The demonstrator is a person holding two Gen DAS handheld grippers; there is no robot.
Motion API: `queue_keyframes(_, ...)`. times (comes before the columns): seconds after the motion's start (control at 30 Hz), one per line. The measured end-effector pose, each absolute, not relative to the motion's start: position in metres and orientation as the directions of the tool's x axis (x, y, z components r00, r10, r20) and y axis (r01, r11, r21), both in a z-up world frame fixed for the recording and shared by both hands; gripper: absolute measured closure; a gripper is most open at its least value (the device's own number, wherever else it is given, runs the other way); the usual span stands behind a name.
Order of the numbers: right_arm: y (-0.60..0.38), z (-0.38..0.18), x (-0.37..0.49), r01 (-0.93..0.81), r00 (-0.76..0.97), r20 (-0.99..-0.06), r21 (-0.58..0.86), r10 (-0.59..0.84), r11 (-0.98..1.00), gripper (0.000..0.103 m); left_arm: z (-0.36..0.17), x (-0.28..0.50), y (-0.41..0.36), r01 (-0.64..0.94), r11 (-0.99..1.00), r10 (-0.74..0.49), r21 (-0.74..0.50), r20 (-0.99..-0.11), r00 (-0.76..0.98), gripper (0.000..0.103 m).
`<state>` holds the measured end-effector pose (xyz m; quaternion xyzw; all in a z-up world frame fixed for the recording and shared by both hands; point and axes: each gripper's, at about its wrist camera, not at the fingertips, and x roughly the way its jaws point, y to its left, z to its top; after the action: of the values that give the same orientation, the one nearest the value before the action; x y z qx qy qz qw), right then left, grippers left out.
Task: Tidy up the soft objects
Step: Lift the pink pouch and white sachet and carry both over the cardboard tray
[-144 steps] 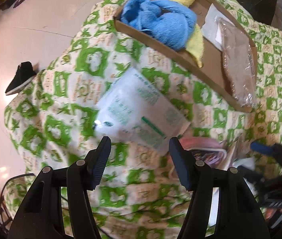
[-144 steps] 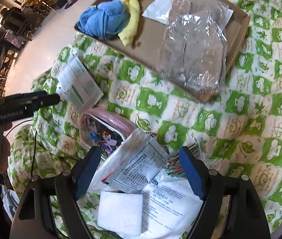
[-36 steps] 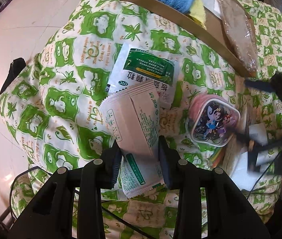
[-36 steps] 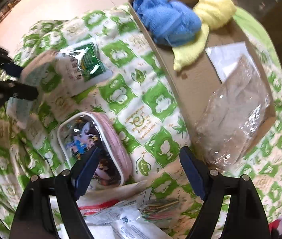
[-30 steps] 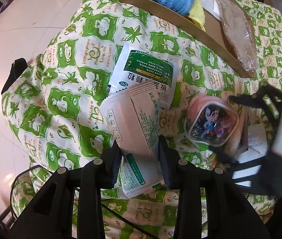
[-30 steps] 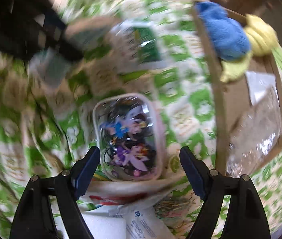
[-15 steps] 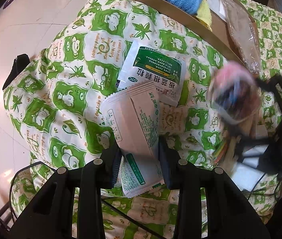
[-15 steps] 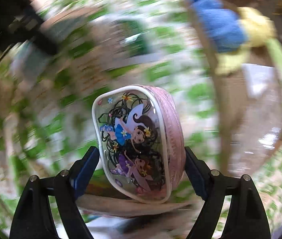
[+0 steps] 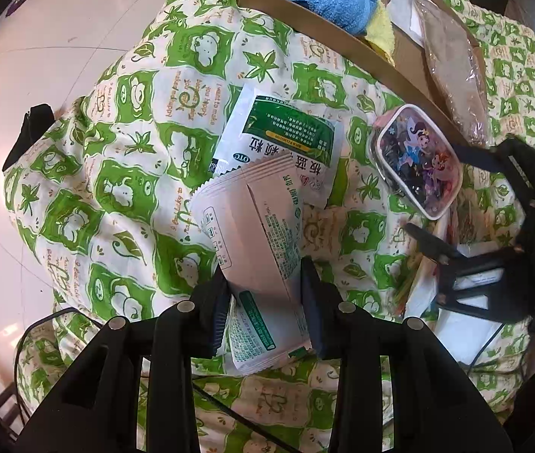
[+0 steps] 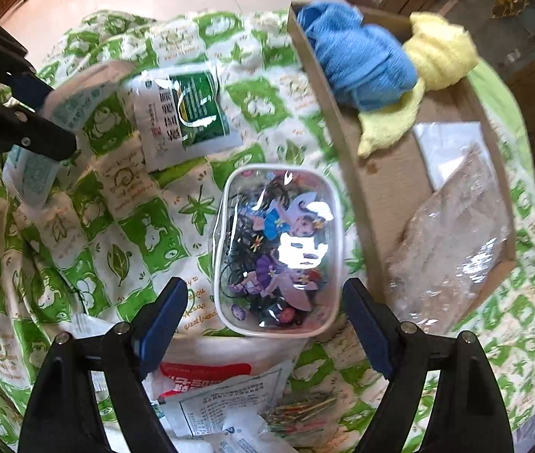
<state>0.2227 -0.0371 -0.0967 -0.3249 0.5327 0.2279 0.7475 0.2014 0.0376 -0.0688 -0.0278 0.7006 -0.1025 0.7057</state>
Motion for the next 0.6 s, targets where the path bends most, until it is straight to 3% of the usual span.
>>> queue_keyframes(0.2, -0.071, -0.117, 0.266, -0.595, 0.222, -0.972, -0.073, 0.077, 0.8, 0.019, -0.068, 0.205, 0.033, 0.105, 0.972, -0.213, -0.211, -0.977, 0.009, 0.069)
queue_keyframes(0.27, -0.078, -0.117, 0.272, -0.57, 0.206, -0.974, -0.039, 0.097, 0.821, 0.026, -0.068, 0.204, 0.033, 0.104, 0.973, -0.21, -0.208, -0.978, 0.011, 0.069)
queue_keyframes(0.33, -0.083, -0.116, 0.273, -0.557, 0.202, -0.973, -0.017, 0.115, 0.83, 0.027, -0.065, 0.202, 0.036, 0.099, 0.973, -0.213, -0.21, -0.977, 0.02, 0.069)
queue_keyframes(0.6, -0.109, -0.077, 0.253, -0.516, 0.264, -0.94, 0.053, 0.218, 0.855, 0.029, -0.049, 0.191, 0.05, 0.066, 0.977, -0.205, -0.201, -0.977, 0.064, 0.069)
